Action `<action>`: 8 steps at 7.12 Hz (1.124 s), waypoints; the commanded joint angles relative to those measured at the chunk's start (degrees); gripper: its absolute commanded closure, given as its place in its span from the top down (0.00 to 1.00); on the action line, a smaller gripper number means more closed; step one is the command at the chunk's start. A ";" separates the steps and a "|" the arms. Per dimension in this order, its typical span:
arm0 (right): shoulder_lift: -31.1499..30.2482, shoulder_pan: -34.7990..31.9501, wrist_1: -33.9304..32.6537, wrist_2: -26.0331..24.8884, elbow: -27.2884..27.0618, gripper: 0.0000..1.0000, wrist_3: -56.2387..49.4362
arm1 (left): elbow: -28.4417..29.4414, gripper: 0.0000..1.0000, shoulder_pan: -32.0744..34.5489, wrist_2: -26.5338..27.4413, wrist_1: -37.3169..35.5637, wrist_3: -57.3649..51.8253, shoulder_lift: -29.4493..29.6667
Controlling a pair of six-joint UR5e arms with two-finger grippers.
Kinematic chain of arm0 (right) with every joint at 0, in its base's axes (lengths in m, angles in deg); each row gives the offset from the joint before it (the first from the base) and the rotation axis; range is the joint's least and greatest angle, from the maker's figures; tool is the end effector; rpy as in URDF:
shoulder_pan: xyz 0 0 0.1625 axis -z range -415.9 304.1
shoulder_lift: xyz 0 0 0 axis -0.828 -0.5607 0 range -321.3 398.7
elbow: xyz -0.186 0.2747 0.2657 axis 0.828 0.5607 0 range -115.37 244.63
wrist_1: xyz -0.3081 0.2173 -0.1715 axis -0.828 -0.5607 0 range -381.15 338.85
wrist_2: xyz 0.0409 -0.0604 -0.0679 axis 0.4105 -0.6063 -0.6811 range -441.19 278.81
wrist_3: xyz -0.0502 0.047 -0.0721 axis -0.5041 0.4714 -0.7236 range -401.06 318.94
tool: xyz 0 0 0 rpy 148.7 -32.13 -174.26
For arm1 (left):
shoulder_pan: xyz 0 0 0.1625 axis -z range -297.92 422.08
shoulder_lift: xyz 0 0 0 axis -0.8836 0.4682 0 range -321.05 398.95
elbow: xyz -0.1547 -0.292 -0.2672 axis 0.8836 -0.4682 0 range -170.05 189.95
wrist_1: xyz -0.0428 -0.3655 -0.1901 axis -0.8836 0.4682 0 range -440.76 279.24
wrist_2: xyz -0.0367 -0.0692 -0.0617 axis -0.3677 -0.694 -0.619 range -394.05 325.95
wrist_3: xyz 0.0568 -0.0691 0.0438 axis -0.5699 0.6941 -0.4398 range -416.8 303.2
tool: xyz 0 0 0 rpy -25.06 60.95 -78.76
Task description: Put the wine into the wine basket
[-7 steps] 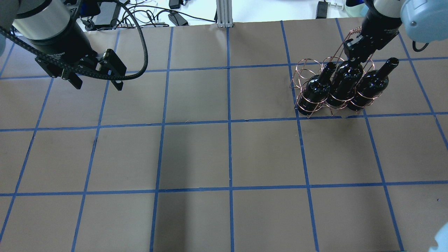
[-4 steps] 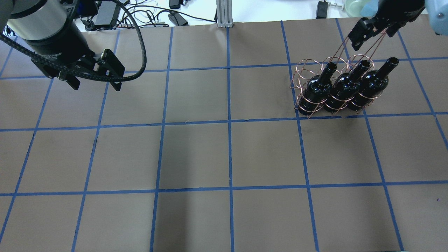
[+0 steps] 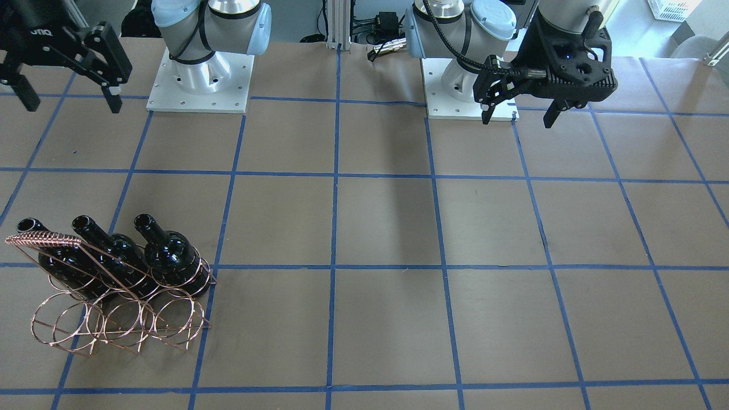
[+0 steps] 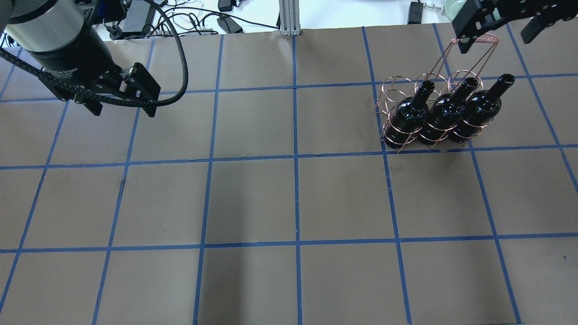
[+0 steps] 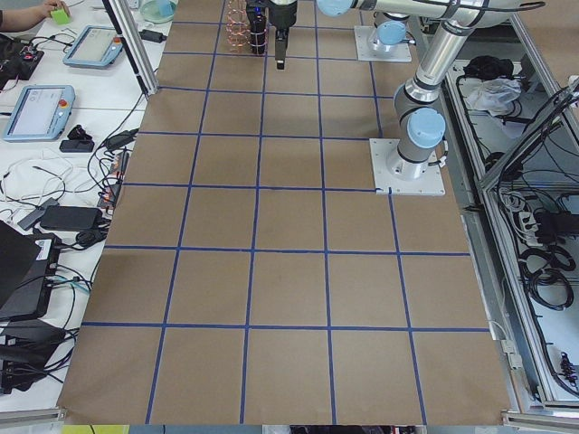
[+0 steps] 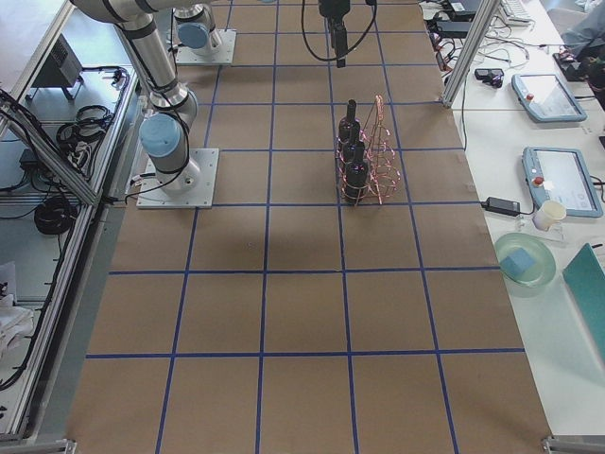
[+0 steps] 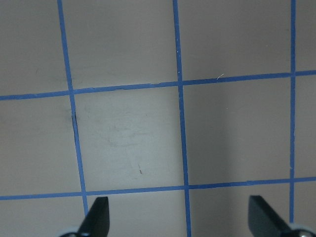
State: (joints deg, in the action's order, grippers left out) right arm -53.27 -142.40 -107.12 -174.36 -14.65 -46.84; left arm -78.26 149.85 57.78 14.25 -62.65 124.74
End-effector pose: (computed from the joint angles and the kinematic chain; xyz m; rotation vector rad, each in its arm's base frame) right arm 0.0982 -0.4885 0.5901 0.0550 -3.0657 0.2249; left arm -0.1121 -0.4648 0.5294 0.0975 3.1069 -0.0234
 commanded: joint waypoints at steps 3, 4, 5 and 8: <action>-0.84 -7.02 0.81 -0.26 -3.60 1.00 9.22 | -0.03 1.00 -0.49 -1.65 -0.09 0.05 0.35; -0.84 -7.02 0.72 -0.18 -3.69 1.00 9.47 | -0.11 1.00 -0.14 -1.57 -0.53 0.13 0.43; -0.75 -7.02 0.63 -0.18 -3.69 1.00 9.38 | -0.11 1.00 -0.23 -1.48 -0.53 0.05 0.44; -0.58 -7.02 -0.77 -0.26 -3.69 1.00 9.12 | -0.03 1.00 -0.05 -1.66 -0.62 0.05 0.35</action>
State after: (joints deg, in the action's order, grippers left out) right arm -53.99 -149.41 -106.97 -174.61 -18.34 -37.60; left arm -78.36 149.73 56.22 13.70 -62.60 125.07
